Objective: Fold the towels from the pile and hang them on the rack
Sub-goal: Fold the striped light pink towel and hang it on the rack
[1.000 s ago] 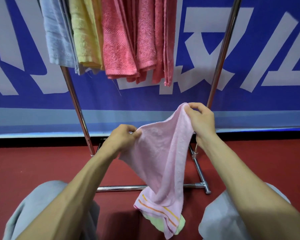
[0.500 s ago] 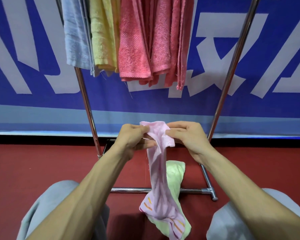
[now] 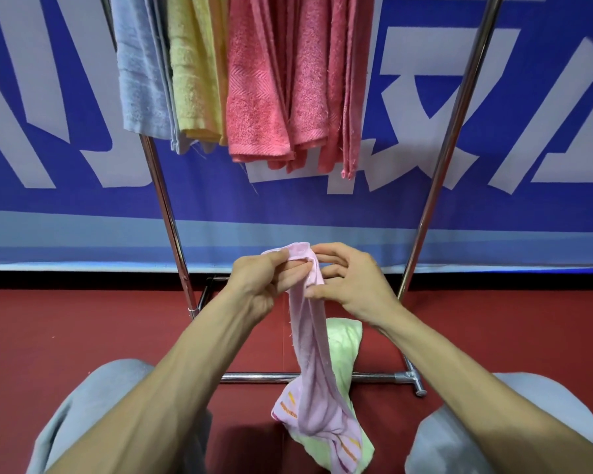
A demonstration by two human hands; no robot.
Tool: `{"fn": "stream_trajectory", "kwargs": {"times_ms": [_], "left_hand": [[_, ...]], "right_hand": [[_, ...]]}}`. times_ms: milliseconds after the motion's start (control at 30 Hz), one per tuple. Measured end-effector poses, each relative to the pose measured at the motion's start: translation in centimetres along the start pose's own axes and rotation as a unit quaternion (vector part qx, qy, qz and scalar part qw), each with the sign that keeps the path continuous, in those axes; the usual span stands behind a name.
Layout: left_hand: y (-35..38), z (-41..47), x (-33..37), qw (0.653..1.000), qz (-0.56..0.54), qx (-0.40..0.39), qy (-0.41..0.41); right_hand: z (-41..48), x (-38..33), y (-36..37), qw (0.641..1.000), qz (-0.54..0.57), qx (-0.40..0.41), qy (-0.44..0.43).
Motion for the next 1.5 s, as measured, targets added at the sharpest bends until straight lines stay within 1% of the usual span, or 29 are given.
{"fn": "stream_trajectory", "kwargs": {"times_ms": [100,200,333,467,533,633,700,733,767,800,867,900,933,1000,1033,1067,1100,1133,1167,1200,1267,1333,1433,1467,1500], "left_hand": [[-0.1,0.0,0.3,1.0,0.024,-0.019,-0.001],[-0.2,-0.1,0.5,0.999,0.045,-0.013,0.005],[-0.1,-0.2,0.3,1.0,0.009,-0.01,-0.006],[0.1,-0.3,0.4,0.999,-0.003,-0.033,-0.021],[0.1,-0.3,0.4,0.999,0.001,-0.043,-0.023],[0.1,-0.4,0.3,0.999,0.012,-0.047,-0.021],[0.0,-0.4,0.4,0.998,0.059,-0.033,0.001],[-0.2,-0.4,0.5,0.994,0.102,-0.014,0.023],[-0.3,-0.4,0.5,0.986,0.156,0.015,0.054],[-0.5,-0.4,0.5,0.969,0.222,0.054,0.093],[-0.8,-0.2,0.5,0.909,0.364,0.119,0.166],[-0.9,-0.1,0.4,0.877,0.423,0.134,0.186],[-1.0,0.1,0.3,0.853,0.464,0.14,0.195],[-0.9,0.3,0.4,0.816,0.514,0.148,0.217],[-0.9,0.4,0.5,0.8,0.535,0.138,0.235],[-0.8,0.3,0.6,0.79,0.552,0.108,0.245],[-0.8,0.5,0.5,0.792,0.561,0.054,0.234],[-0.8,0.5,0.2,0.799,0.565,-0.006,0.205],[-0.7,0.4,-0.1,0.798,0.575,-0.057,0.17],[-0.5,0.1,-0.5,0.789,0.588,-0.098,0.145],[-0.3,0.1,-1.1,0.76,0.618,-0.14,0.148],[-0.1,0.1,-1.4,0.74,0.634,-0.143,0.174],[0.2,0.6,-1.4,0.703,0.663,-0.117,0.229],[0.2,0.6,-1.3,0.698,0.664,-0.105,0.246],[0.1,0.7,-1.1,0.701,0.66,-0.089,0.255]], "right_hand": [[0.2,0.2,-0.2,0.999,-0.004,0.032,-0.004],[0.5,0.2,-0.8,0.999,0.012,0.036,-0.002],[0.5,0.3,-1.2,0.999,0.028,0.019,0.001],[0.1,0.0,-1.0,0.999,0.05,0.009,-0.009],[0.1,0.0,-0.9,0.999,0.02,0.019,-0.025],[0.3,0.4,-0.5,0.997,-0.056,0.035,-0.047],[0.5,0.5,-0.7,0.994,-0.089,0.028,-0.059],[0.6,0.5,-0.9,0.993,-0.102,0.023,-0.061],[0.7,0.4,-1.3,0.991,-0.116,0.018,-0.06],[0.8,0.4,-1.7,0.991,-0.124,0.01,-0.056],[0.8,0.4,-2.5,0.991,-0.126,-0.027,-0.046],[0.8,0.4,-2.7,0.991,-0.118,-0.051,-0.041],[0.8,0.5,-2.9,0.991,-0.109,-0.07,-0.035],[0.9,0.6,-3.2,0.99,-0.105,-0.083,-0.031],[0.9,0.6,-3.3,0.99,-0.109,-0.082,-0.034],[1.0,0.5,-3.4,0.989,-0.114,-0.08,-0.041],[1.0,0.4,-3.4,0.988,-0.119,-0.08,-0.05],[1.0,0.3,-3.4,0.988,-0.119,-0.083,-0.059],[1.0,0.1,-3.4,0.987,-0.118,-0.088,-0.069],[1.0,-0.2,-3.4,0.986,-0.113,-0.092,-0.082],[0.8,-0.7,-3.5,0.983,-0.107,-0.096,-0.113],[0.6,-1.3,-3.6,0.98,-0.103,-0.103,-0.136],[0.3,-1.6,-3.7,0.978,-0.103,-0.102,-0.151],[0.3,-1.5,-3.9,0.977,-0.117,-0.088,-0.157],[0.4,-1.2,-4.1,0.975,-0.135,-0.07,-0.164]]}}
Point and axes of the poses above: each hand's wrist, its own z-axis towards the middle knuckle, its own y-axis out of the palm, x = y × z, the point moved 1 cm from there along z, towards the middle knuckle, and after that the axes turned 12 degrees about -y, right-handed, at the moved point
